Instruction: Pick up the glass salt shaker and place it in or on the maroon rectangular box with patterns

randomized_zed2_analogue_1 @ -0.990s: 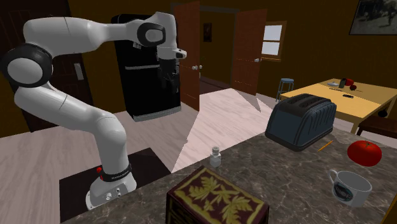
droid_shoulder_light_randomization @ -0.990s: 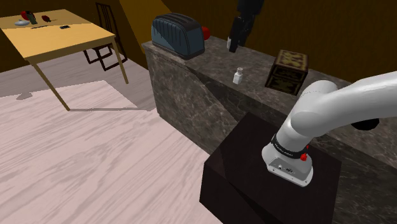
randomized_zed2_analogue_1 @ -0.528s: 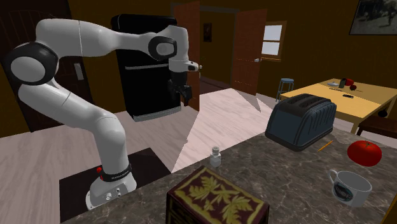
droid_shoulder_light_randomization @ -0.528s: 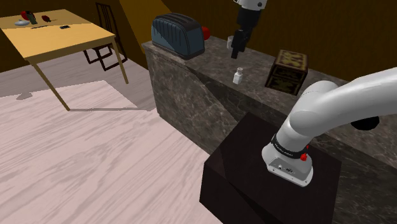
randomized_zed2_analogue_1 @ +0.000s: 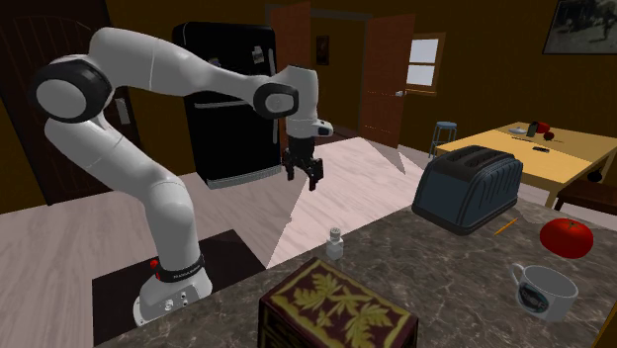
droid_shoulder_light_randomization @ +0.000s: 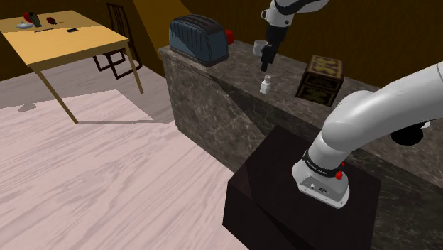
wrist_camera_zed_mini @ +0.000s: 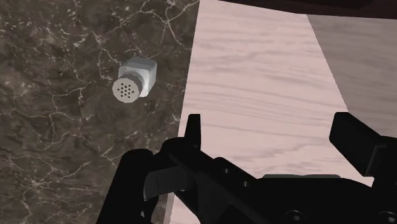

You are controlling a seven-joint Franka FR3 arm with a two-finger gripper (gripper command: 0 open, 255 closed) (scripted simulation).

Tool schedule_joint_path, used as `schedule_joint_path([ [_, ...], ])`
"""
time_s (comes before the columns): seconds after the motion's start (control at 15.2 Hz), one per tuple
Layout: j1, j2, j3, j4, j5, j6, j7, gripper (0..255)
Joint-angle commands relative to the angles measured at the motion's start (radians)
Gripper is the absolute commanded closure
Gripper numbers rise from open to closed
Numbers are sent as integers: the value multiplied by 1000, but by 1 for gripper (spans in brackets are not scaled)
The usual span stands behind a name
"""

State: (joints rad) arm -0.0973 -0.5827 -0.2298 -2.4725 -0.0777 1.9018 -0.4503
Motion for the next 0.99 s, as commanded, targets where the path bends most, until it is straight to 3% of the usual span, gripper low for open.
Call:
schedule_joint_path([
  [0.0, -8, 54, -32, 10, -18, 45, -41, 0],
  [0.66, -32, 362, -181, 110, -30, 256, -252, 0],
  [0.92, -31, 392, -188, 81, -22, 314, -260, 0],
])
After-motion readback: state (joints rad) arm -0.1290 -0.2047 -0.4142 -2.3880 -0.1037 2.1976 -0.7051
